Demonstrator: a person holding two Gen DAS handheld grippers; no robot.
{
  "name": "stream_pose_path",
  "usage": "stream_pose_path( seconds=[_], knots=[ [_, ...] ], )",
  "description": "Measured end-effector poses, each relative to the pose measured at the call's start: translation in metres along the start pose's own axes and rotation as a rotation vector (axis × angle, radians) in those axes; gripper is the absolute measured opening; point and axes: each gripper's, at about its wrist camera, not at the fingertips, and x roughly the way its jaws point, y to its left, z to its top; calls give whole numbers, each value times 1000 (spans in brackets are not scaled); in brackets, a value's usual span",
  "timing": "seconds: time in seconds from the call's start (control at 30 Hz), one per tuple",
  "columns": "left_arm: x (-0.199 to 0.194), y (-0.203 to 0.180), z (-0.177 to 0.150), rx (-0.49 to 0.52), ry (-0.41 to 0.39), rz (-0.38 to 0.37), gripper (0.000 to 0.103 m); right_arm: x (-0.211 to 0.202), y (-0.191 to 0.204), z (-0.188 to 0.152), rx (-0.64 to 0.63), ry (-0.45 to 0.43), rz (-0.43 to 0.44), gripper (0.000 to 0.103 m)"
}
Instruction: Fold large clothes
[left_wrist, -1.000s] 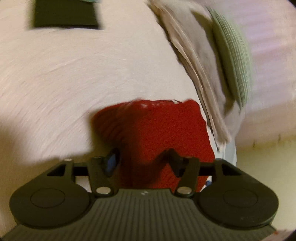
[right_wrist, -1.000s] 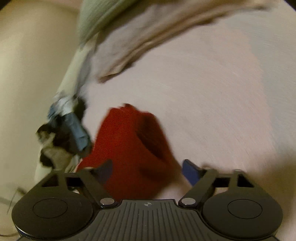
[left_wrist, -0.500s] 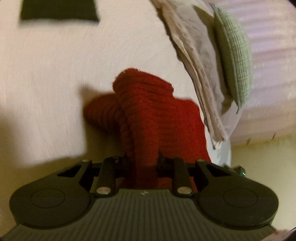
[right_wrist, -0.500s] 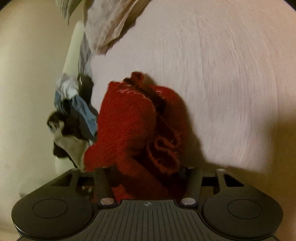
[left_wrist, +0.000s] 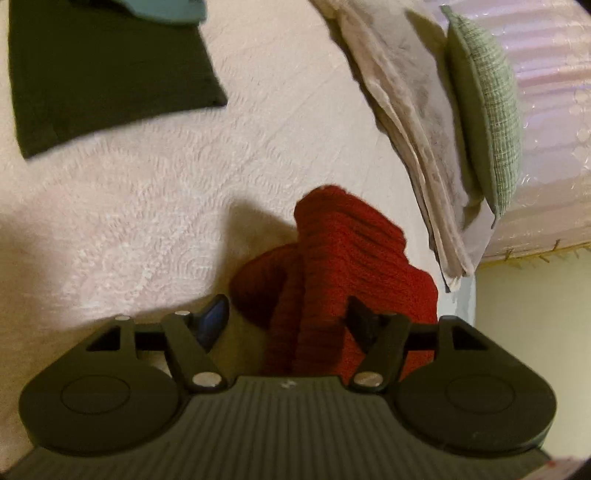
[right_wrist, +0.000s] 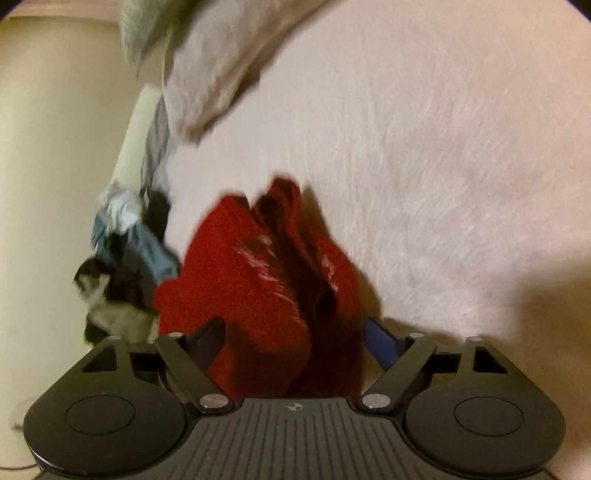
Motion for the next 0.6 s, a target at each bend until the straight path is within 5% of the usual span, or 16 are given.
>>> stream_pose_path(
  seconds=[0.13,0.17,0.2,0.33,0.6],
  knots=[
    [16,0,3,33,12,-22,63,24,-10,-4,29,-3,87,77],
    [17,1,5,42,15,-36,49,29,-5,-6,27,2,104,72],
    [16,1,6,53,19,-44,39,35,2,-7,18,16,110,54],
    [3,-7,8,117,35,-32,29,30,6,-20,86,-67,153,32],
    [-31,-66,-7,321,87,-61,27,-30,17,-78,194,-227,214,26]
  ],
)
